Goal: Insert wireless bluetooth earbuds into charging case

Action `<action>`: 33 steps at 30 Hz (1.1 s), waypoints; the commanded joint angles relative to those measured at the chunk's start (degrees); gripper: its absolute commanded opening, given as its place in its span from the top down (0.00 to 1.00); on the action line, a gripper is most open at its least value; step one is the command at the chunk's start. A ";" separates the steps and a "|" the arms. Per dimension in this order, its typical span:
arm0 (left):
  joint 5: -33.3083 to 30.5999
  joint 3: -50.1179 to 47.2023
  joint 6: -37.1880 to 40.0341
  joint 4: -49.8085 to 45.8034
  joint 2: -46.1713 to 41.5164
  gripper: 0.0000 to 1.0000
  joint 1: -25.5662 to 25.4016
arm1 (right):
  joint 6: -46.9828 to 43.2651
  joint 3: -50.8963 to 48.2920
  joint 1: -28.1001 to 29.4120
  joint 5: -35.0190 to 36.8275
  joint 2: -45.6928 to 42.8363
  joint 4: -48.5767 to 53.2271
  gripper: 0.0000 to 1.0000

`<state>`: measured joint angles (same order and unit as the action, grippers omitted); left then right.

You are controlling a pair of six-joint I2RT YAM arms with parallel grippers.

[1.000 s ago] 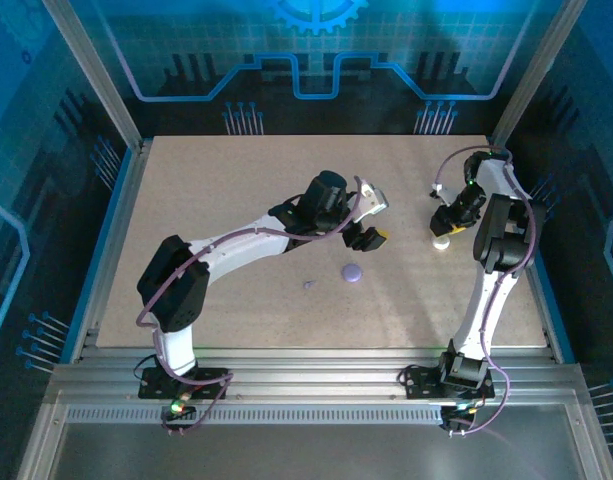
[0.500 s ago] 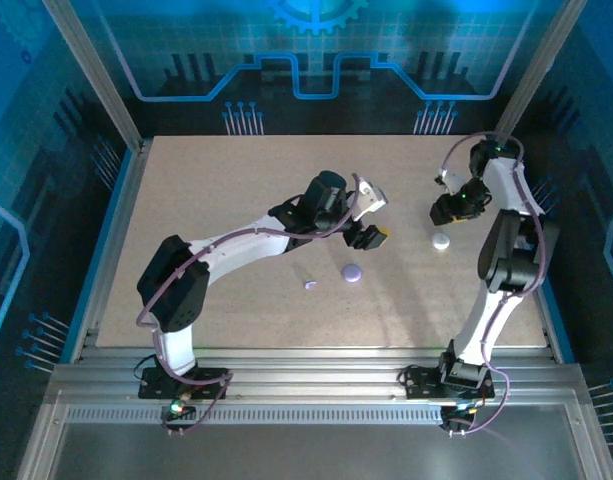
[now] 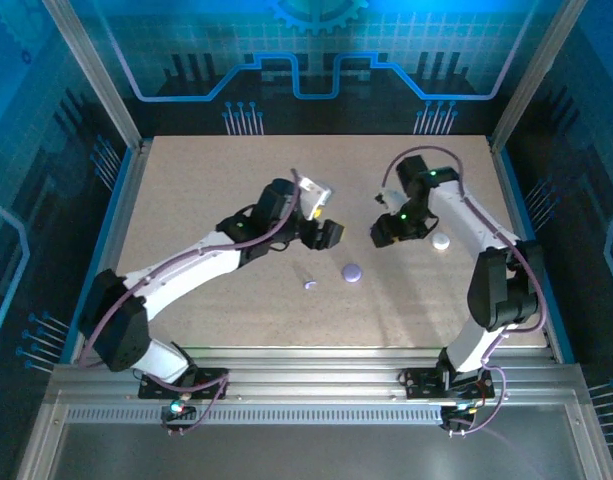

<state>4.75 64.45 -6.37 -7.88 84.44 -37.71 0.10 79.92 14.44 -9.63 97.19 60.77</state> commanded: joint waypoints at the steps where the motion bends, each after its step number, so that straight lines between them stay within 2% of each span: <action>1: -3.30 -4.48 -11.46 -5.29 -3.98 0.24 4.13 | 11.37 -2.23 4.33 -0.74 0.65 -2.08 0.41; 5: -3.46 -9.26 -16.67 -7.15 -8.19 0.24 9.03 | 18.73 -1.81 7.87 0.64 2.07 -1.85 0.40; 8: -2.82 -11.28 -18.71 -8.55 -9.99 0.24 12.59 | 19.72 1.37 10.62 6.64 4.17 3.24 0.38; 10: -2.90 -12.11 -19.45 -9.55 -10.89 0.23 14.52 | 22.65 2.85 11.36 7.29 6.15 6.50 0.37; 13: -2.83 -12.85 -20.42 -10.39 -11.23 0.23 16.62 | 29.50 1.57 13.00 5.85 6.65 5.88 0.36; 22: 0.73 -11.37 -19.72 -11.35 -7.21 0.23 20.46 | 53.26 -3.54 15.76 3.00 6.44 -2.30 0.31; 33: 1.13 -7.41 -19.19 -13.40 -3.25 0.23 21.71 | 69.68 -5.35 16.96 5.90 7.23 -3.99 0.29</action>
<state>4.40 54.85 -25.56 -19.77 80.34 -16.88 62.41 75.68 30.74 -4.82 103.90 57.10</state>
